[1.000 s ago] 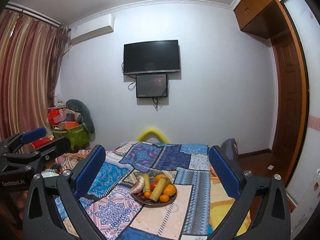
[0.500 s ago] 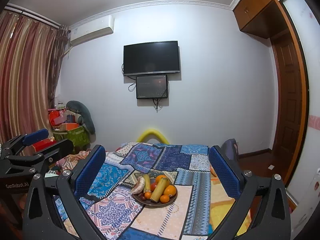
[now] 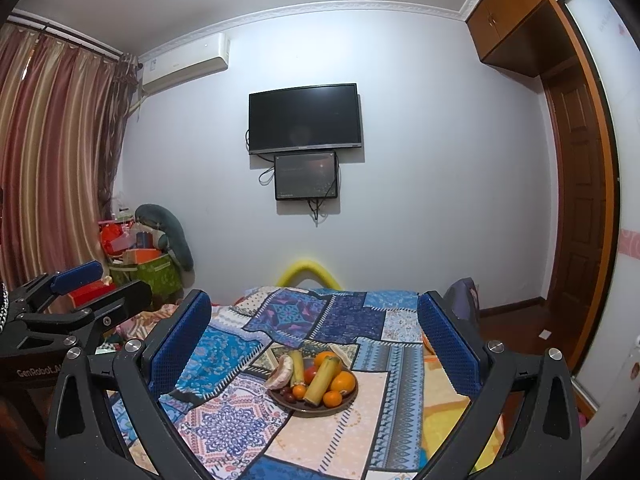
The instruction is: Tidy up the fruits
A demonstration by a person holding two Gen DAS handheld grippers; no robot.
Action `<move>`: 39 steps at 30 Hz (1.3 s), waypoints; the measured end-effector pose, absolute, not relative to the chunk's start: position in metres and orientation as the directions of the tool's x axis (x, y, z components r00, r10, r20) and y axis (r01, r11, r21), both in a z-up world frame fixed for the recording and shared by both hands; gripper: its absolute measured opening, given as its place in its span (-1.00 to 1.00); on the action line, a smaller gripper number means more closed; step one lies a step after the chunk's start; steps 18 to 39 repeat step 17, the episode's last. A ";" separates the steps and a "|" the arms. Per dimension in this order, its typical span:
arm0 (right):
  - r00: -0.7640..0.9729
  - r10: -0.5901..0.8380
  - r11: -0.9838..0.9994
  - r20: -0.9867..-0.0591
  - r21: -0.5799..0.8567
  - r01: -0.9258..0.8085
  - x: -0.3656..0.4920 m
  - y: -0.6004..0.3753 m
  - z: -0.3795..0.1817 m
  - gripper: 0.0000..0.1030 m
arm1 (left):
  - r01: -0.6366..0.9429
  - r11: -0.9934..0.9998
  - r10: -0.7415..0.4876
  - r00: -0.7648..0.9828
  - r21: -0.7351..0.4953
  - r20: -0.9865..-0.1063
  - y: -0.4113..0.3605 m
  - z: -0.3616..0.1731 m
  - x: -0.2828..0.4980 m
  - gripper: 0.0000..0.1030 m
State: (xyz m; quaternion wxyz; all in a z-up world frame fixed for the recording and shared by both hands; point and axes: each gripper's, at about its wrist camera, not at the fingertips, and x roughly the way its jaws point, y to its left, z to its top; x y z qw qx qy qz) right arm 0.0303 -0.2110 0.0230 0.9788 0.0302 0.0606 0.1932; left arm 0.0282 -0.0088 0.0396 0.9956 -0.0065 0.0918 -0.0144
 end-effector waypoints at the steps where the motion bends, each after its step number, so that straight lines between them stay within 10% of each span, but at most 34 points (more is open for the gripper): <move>1: 0.918 0.382 0.924 -0.106 0.084 -0.374 0.030 -0.211 0.024 1.00 | 0.030 0.999 -0.033 0.982 -0.016 -0.185 -0.009 0.040 0.029 0.99; 39: 0.919 0.376 0.926 -0.117 0.092 -0.367 0.033 -0.211 0.021 1.00 | 0.035 0.999 -0.040 0.977 -0.030 -0.207 -0.003 0.036 0.034 0.99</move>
